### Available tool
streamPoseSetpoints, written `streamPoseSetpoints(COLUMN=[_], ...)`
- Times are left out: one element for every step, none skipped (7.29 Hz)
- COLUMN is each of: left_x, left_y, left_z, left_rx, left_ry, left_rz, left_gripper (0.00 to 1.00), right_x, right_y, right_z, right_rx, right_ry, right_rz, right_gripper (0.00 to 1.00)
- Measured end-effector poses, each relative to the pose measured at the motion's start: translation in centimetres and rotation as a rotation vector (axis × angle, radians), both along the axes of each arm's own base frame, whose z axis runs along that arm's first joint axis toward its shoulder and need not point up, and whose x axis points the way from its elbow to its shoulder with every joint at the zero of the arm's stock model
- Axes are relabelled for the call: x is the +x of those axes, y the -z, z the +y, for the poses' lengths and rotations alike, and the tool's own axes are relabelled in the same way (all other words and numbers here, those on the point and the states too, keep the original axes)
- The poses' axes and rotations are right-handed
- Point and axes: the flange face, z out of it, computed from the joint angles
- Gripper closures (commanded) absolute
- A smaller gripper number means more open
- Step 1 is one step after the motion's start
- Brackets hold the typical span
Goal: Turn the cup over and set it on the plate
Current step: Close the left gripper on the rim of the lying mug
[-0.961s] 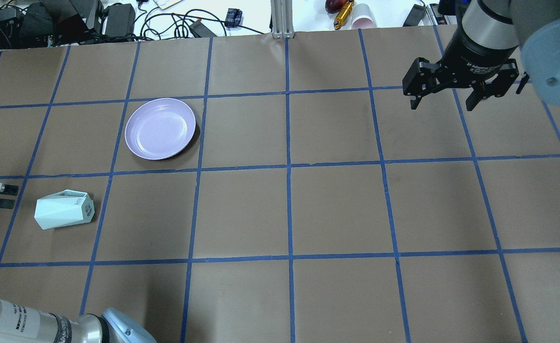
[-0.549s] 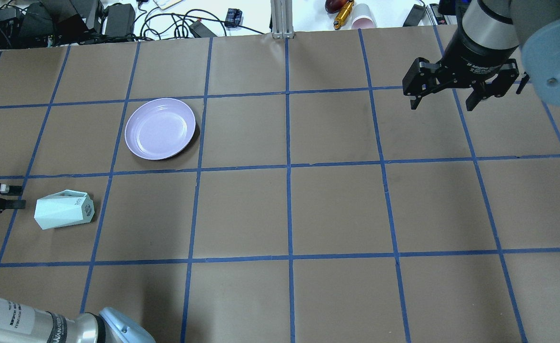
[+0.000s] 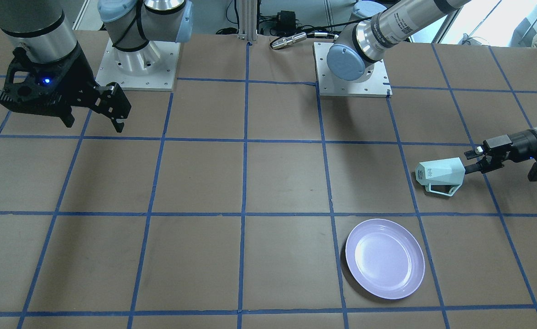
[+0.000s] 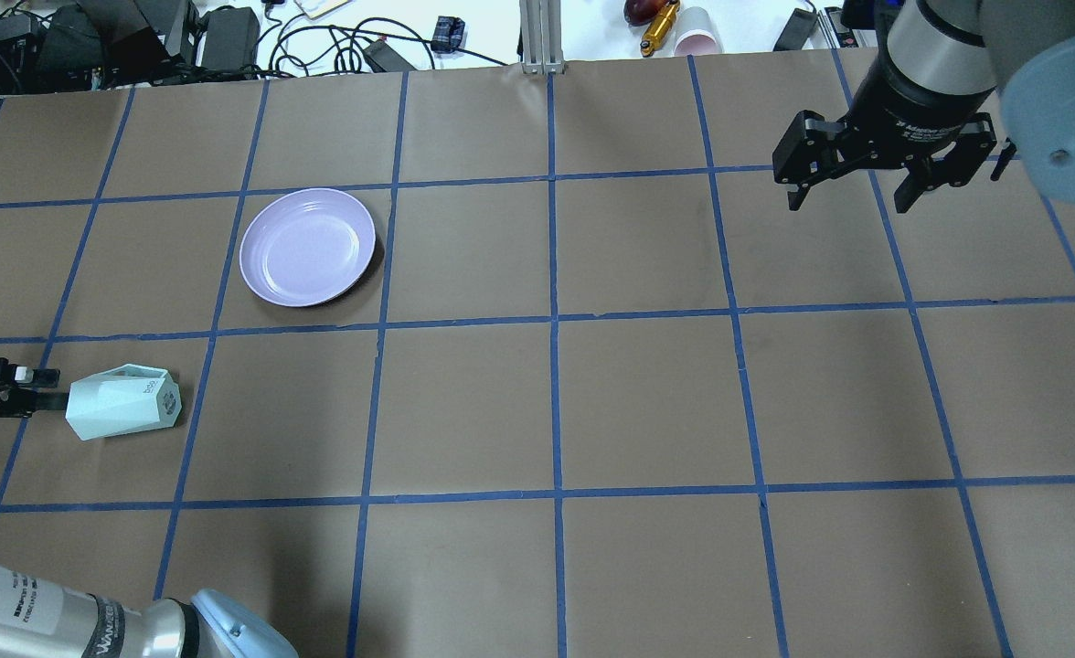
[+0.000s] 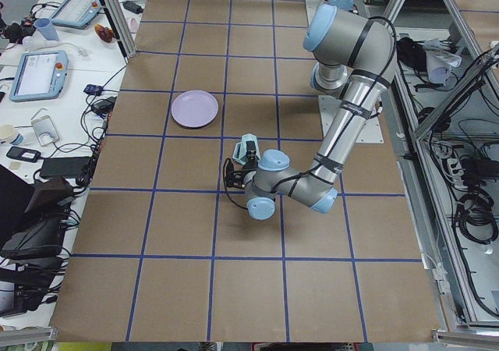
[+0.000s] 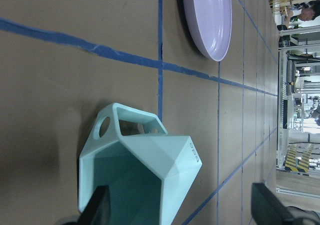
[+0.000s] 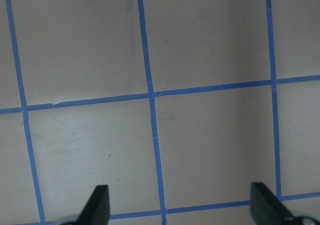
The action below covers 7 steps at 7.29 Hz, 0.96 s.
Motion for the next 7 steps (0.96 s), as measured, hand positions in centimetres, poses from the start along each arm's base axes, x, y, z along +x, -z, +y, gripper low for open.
streamPoseSetpoints(left_x=[-0.4, -0.9, -1.4, -1.8, -2.1, -2.4, -2.7], left_y=[0.8, 1.7, 2.4, 2.8, 3.0, 3.2, 3.3], left_z=[0.2, 0.4, 0.7, 0.8, 0.8, 0.8, 0.7], left_rx=[0.004, 0.011, 0.016, 0.015, 0.012, 0.010, 0.012], left_ry=[0.003, 0.001, -0.004, -0.006, -0.004, -0.001, 0.003], left_rz=[0.021, 0.043, 0.063, 0.077, 0.085, 0.091, 0.097], left_gripper=[0.00, 0.00, 0.02, 0.05, 0.05, 0.06, 0.09], right_x=[0.0, 0.0, 0.0, 0.0, 0.0, 0.0, 0.0], right_y=[0.0, 0.0, 0.0, 0.0, 0.0, 0.0, 0.0], right_z=[0.0, 0.0, 0.0, 0.0, 0.0, 0.0, 0.0], right_rx=[0.000, 0.000, 0.000, 0.000, 0.000, 0.000, 0.000], right_ry=[0.000, 0.000, 0.000, 0.000, 0.000, 0.000, 0.000], right_rz=[0.000, 0.000, 0.000, 0.000, 0.000, 0.000, 0.000], right_gripper=[0.00, 0.00, 0.00, 0.00, 0.00, 0.00, 0.00])
